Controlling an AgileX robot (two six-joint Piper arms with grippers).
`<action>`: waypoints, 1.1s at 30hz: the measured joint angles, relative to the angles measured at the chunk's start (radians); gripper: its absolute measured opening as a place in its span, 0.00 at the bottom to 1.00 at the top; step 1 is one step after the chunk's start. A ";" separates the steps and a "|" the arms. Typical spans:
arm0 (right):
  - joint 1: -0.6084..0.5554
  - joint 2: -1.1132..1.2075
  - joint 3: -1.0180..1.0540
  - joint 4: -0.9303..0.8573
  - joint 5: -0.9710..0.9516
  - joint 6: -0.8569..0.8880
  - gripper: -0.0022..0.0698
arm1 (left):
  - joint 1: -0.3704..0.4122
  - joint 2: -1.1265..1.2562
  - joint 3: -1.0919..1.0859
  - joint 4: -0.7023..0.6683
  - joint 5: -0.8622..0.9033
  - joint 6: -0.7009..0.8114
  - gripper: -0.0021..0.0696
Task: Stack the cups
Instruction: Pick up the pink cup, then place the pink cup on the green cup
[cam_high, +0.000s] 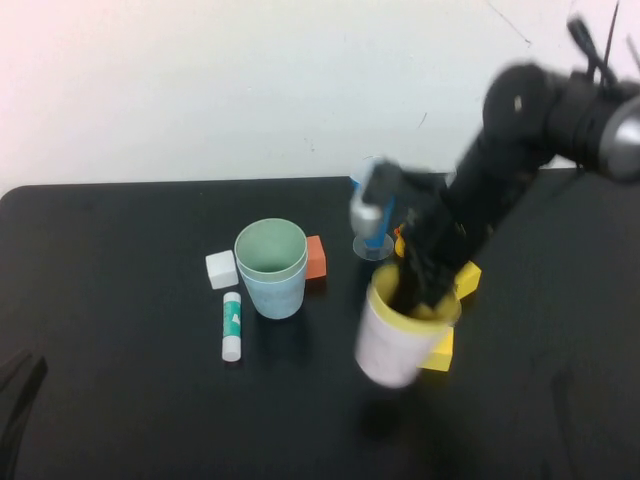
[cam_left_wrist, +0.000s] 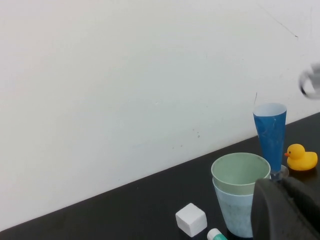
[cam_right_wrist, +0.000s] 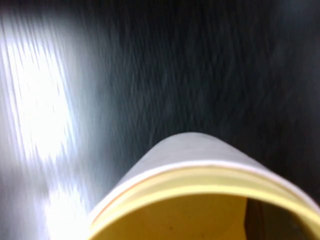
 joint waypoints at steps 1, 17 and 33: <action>0.008 0.000 -0.050 0.008 0.008 0.006 0.14 | 0.000 0.000 0.000 0.000 -0.002 0.000 0.03; 0.171 0.166 -0.520 -0.135 -0.217 -0.003 0.13 | 0.000 0.006 0.002 0.004 -0.019 0.022 0.03; 0.173 0.215 -0.520 -0.168 -0.279 -0.001 0.46 | 0.000 0.006 0.002 0.004 -0.012 0.048 0.03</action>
